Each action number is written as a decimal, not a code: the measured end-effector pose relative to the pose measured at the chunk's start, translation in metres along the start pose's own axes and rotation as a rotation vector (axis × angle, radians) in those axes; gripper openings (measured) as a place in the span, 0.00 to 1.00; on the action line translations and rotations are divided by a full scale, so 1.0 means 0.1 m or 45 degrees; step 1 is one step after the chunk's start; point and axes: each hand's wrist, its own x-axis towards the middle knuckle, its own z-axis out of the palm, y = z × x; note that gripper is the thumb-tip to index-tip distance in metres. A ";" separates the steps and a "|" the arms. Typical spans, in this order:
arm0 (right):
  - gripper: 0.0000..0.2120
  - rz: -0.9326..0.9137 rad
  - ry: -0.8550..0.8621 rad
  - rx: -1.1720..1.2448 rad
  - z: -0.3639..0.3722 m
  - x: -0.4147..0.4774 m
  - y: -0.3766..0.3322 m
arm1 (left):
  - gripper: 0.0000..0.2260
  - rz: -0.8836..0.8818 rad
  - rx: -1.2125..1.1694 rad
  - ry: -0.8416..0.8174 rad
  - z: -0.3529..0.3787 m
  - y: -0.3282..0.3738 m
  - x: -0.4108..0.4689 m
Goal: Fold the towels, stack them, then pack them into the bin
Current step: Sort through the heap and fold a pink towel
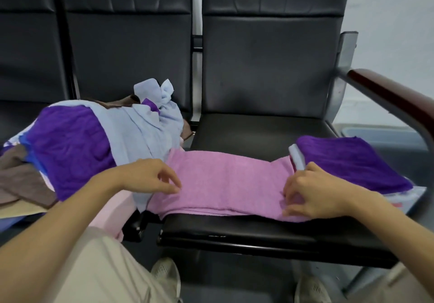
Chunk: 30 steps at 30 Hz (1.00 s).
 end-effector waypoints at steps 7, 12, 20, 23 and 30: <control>0.27 0.035 0.251 0.243 0.14 0.43 -0.42 | 0.12 -0.076 -0.045 0.731 0.03 0.05 0.50; 0.33 0.054 0.104 0.353 0.36 0.55 -0.34 | 0.20 -0.269 0.458 0.385 0.09 -0.03 0.91; 0.34 0.017 0.071 0.485 0.49 0.52 -0.16 | 0.07 -0.269 0.448 0.572 0.07 0.02 0.94; 0.34 0.012 0.054 0.522 0.49 0.52 -0.12 | 0.05 -0.270 -0.118 0.635 0.02 0.03 0.77; 0.33 0.026 0.013 0.473 0.42 0.51 -0.16 | 0.24 -0.180 -0.976 0.280 0.02 -0.05 0.39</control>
